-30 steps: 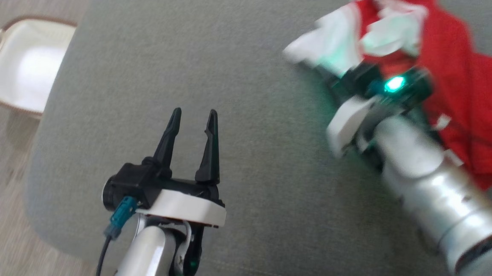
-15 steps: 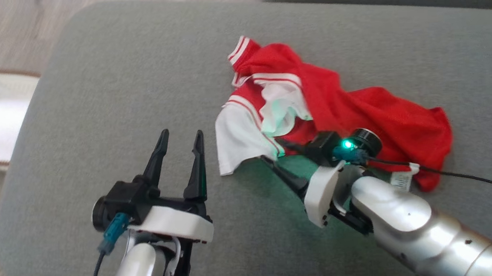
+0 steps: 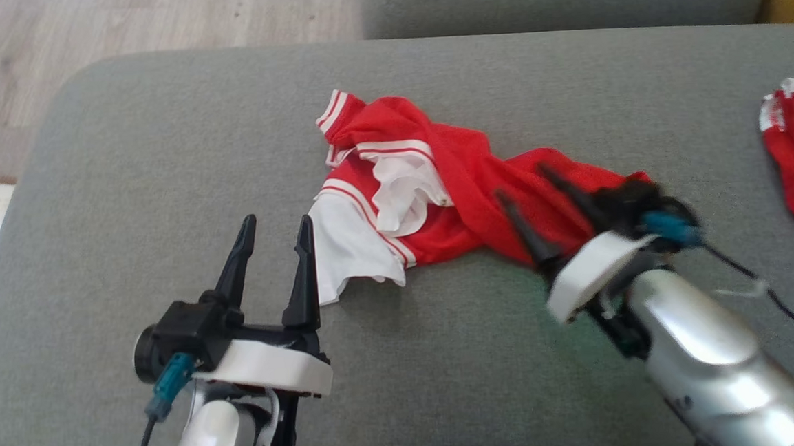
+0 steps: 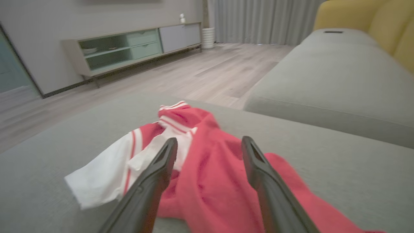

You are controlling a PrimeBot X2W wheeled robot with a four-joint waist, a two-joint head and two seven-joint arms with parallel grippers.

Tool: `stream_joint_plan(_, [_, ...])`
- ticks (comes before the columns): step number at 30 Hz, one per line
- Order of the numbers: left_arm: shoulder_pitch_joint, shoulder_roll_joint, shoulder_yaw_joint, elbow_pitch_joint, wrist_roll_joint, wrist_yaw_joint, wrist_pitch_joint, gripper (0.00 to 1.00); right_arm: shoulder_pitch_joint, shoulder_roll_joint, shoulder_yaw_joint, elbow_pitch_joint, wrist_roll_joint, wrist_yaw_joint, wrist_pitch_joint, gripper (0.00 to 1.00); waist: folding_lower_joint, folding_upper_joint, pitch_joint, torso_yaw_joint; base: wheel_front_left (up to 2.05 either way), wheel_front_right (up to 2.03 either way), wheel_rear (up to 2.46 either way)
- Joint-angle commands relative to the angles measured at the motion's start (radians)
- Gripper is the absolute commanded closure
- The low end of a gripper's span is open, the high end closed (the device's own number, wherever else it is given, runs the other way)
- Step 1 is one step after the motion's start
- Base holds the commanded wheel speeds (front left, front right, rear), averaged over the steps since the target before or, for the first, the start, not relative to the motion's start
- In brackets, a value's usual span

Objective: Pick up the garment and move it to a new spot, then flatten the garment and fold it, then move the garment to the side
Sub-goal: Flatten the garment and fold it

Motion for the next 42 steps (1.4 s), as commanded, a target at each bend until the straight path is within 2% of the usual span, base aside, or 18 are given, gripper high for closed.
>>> stream_joint_plan(1, [-0.022,0.004,0.045,-0.042,0.010,-0.001,-0.005,0.00,0.017,0.011,-0.058,-0.045,-0.029,0.007,-0.019,0.00,0.0000,0.0000,-0.008,-0.014,0.00,0.00,0.00])
stream_joint_plan(4, [-0.018,0.004,0.050,-0.052,0.011,-0.001,-0.005,0.00,0.083,0.031,-0.211,-0.095,-0.097,0.007,-0.030,0.00,0.0000,0.0000,-0.014,-0.027,0.00,0.00,0.00])
stream_joint_plan(9, [-0.005,0.004,0.059,-0.061,0.011,0.001,-0.005,0.00,0.226,0.106,-0.464,-0.225,-0.214,0.007,-0.036,0.00,0.0000,0.0000,-0.026,-0.050,0.00,0.00,0.00])
stream_joint_plan(13, [0.005,0.004,0.052,-0.063,0.008,-0.001,-0.005,0.00,0.329,0.149,-0.588,-0.323,-0.276,0.007,-0.036,0.00,0.0000,0.0000,-0.031,-0.061,0.00,0.00,0.00])
stream_joint_plan(17, [0.011,0.004,0.044,-0.063,0.006,-0.002,-0.005,0.00,0.383,0.161,-0.623,-0.379,-0.301,0.007,-0.030,0.00,0.0000,0.0000,-0.031,-0.067,0.00,0.00,0.00])
stream_joint_plan(26, [-0.004,0.004,0.033,-0.061,0.009,-0.011,-0.005,0.00,0.386,0.162,-0.608,-0.428,-0.276,0.007,0.007,0.00,0.0000,0.0000,-0.010,-0.054,0.00,0.00,0.00])
stream_joint_plan(35, [-0.016,0.004,0.019,-0.043,0.005,-0.012,-0.005,0.00,0.344,0.162,-0.674,-0.321,-0.302,0.007,0.114,0.00,0.0000,0.0000,0.025,0.000,0.00,0.00,0.00])
stream_joint_plan(42, [-0.011,0.004,0.031,-0.035,0.006,-0.012,-0.005,0.00,0.374,0.162,-0.690,-0.259,-0.261,0.007,0.117,0.00,0.0000,0.0000,0.018,0.010,0.00,0.00,0.00])
